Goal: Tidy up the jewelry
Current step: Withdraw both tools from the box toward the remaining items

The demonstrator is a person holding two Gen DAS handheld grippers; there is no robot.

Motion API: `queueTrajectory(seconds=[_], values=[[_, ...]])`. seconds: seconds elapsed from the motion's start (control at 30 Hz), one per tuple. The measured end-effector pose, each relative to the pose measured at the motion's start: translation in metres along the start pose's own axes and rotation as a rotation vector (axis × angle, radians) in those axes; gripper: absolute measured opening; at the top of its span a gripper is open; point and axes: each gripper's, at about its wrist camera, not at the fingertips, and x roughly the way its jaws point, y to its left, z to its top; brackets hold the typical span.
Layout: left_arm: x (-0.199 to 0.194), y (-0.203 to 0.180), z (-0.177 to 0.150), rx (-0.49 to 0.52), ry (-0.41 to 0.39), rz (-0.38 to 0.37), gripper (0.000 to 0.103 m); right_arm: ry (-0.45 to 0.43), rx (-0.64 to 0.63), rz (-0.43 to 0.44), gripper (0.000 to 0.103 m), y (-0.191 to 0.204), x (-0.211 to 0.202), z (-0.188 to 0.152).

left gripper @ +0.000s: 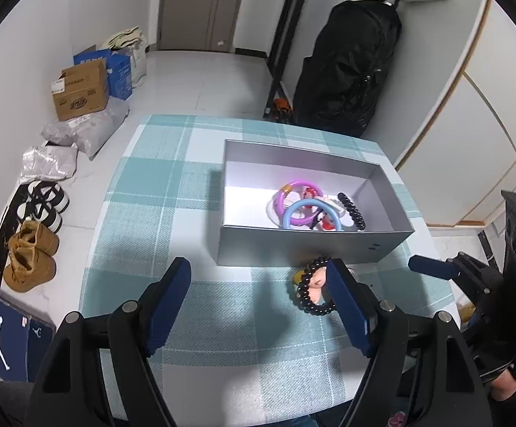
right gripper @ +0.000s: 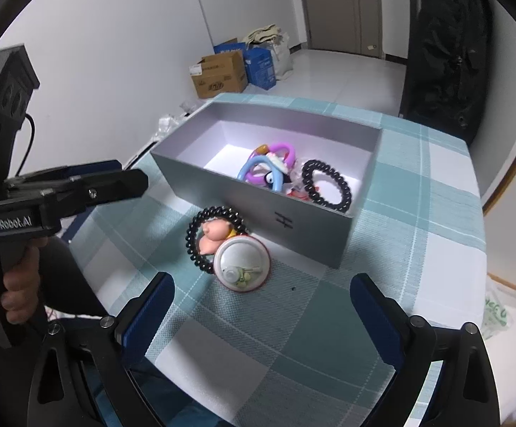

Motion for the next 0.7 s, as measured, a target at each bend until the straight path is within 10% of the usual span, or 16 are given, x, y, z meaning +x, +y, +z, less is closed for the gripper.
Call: queueTrajectory(seconds=[0.27, 0.7], values=[[0.003, 0.012, 0.003, -0.044, 0.020, 0.000, 0.075, 0.034, -0.050, -0.009, 0.093, 0.011, 0.021, 0.003], [0.003, 0.033, 0.010, -0.135, 0.027, -0.030, 0.075, 0.058, -0.023, 0.047, 0.038, 0.007, 0.029, 0.007]])
